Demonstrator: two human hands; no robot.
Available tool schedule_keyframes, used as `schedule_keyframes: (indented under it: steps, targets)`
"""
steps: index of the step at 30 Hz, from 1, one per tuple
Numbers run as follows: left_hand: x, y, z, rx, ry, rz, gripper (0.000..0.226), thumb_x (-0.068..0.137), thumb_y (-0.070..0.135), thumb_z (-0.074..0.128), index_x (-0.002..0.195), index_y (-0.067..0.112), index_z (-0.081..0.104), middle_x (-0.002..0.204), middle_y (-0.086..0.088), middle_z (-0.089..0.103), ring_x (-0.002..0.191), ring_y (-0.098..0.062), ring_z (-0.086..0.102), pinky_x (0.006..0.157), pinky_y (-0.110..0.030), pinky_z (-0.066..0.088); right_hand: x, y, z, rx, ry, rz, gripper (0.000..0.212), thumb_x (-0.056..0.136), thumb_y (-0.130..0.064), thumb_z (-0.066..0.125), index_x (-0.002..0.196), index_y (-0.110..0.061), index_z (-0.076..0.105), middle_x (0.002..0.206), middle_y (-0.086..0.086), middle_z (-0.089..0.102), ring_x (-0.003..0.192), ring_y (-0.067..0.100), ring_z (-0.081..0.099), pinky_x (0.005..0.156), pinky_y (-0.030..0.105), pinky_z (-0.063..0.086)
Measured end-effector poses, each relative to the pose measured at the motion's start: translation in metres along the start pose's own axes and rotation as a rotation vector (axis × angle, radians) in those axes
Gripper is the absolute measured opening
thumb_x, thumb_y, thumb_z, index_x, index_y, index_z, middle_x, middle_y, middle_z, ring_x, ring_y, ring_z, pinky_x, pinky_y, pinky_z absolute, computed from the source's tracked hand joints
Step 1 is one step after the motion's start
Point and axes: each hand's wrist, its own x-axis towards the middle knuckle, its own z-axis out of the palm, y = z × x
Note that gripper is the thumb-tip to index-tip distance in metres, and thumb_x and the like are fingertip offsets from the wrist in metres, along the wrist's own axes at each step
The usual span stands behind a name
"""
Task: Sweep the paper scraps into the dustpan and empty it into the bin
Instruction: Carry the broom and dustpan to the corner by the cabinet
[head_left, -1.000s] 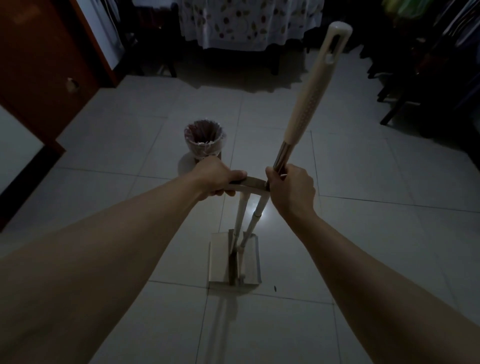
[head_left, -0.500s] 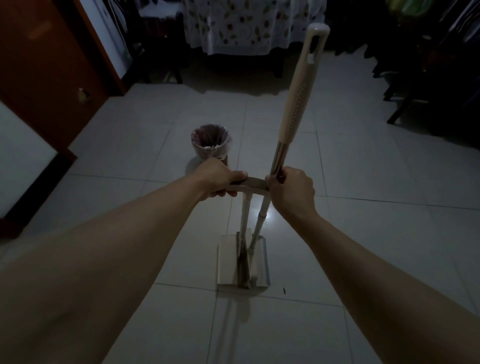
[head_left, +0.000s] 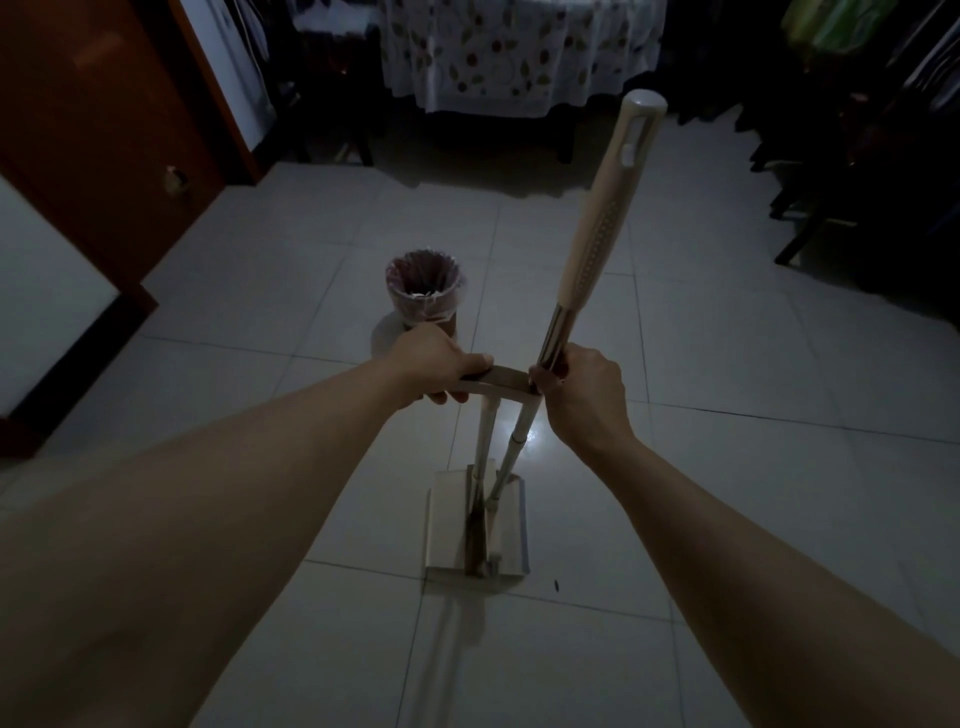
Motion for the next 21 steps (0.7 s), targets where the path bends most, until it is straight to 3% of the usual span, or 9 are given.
schedule_keyframes:
  steps: [10, 16, 21]
  targets:
    - [-0.032, 0.001, -0.043, -0.018, 0.049, -0.017, 0.044, 0.09, 0.045, 0.057, 0.092, 0.004, 0.074, 0.075, -0.002, 0.071, 0.049, -0.011, 0.051, 0.046, -0.021, 0.034, -0.01, -0.045, -0.007, -0.015, -0.002, -0.06, 0.022, 0.09, -0.03, 0.055, 0.093, -0.011, 0.065, 0.09, 0.008, 0.069, 0.084, 0.026, 0.066, 0.077, 0.046, 0.056]
    - [-0.068, -0.003, -0.083, -0.066, 0.087, -0.037, 0.038, 0.09, 0.043, 0.059, 0.068, 0.013, 0.065, 0.066, 0.0, 0.067, 0.048, -0.01, 0.049, 0.044, -0.021, 0.032, -0.022, -0.093, -0.015, -0.006, -0.023, -0.106, 0.022, 0.09, -0.029, 0.057, 0.097, -0.01, 0.066, 0.093, 0.01, 0.07, 0.086, 0.028, 0.067, 0.08, 0.047, 0.056]
    - [-0.094, -0.015, -0.113, -0.117, 0.172, -0.129, 0.043, 0.09, 0.045, 0.059, 0.082, 0.004, 0.071, 0.063, -0.001, 0.066, 0.048, -0.011, 0.049, 0.045, -0.021, 0.033, -0.03, -0.131, -0.012, -0.031, -0.056, -0.191, 0.021, 0.091, -0.03, 0.054, 0.096, -0.012, 0.065, 0.091, 0.009, 0.069, 0.082, 0.027, 0.067, 0.076, 0.046, 0.057]
